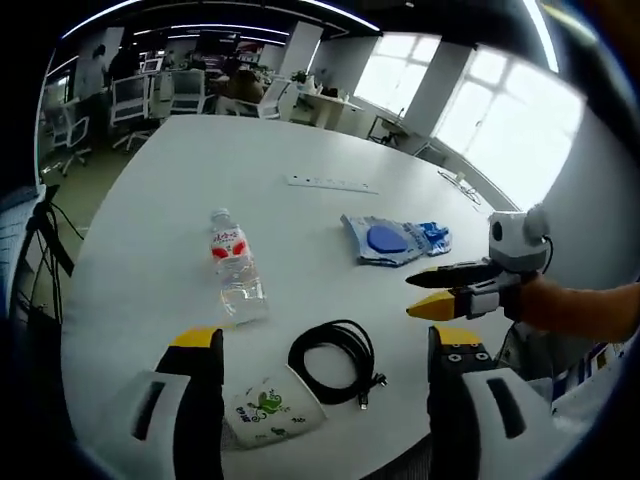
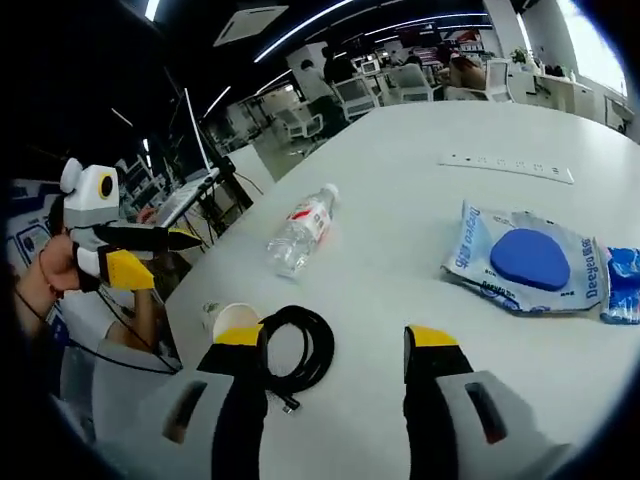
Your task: Arrange the tabletop items into an orderly group along one side of the table until the central work area is clear of visible clutter.
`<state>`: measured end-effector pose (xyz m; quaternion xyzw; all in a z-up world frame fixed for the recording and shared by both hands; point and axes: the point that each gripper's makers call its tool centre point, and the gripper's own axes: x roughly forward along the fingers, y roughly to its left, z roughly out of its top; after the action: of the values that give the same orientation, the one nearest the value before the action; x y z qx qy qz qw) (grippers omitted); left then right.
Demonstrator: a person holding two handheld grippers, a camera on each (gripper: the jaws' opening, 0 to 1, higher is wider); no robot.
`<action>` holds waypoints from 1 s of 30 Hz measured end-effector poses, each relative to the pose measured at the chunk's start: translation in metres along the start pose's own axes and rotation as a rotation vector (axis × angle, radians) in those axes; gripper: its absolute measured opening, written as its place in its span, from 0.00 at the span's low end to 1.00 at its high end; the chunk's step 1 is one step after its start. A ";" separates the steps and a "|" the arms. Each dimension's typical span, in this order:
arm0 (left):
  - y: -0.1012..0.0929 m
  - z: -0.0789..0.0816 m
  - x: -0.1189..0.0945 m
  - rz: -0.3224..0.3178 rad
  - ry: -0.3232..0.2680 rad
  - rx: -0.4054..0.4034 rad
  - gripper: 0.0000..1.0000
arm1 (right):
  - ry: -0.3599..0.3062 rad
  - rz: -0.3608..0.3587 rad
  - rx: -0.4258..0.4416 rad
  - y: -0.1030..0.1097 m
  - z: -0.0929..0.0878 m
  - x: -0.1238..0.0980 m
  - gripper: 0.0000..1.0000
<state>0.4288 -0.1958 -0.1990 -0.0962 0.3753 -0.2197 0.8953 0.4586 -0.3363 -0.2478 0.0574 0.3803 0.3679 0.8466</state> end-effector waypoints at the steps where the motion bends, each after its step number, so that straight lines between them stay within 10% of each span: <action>1: 0.000 -0.001 -0.001 0.000 0.000 -0.002 0.86 | 0.009 0.003 -0.004 0.002 -0.001 0.002 0.54; 30: 0.016 -0.030 -0.033 0.012 -0.021 -0.072 0.85 | 0.235 -0.029 -0.164 0.023 -0.046 0.071 0.45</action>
<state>0.3917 -0.1663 -0.2045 -0.1281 0.3741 -0.1996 0.8966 0.4450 -0.2807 -0.3147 -0.0611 0.4464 0.3896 0.8033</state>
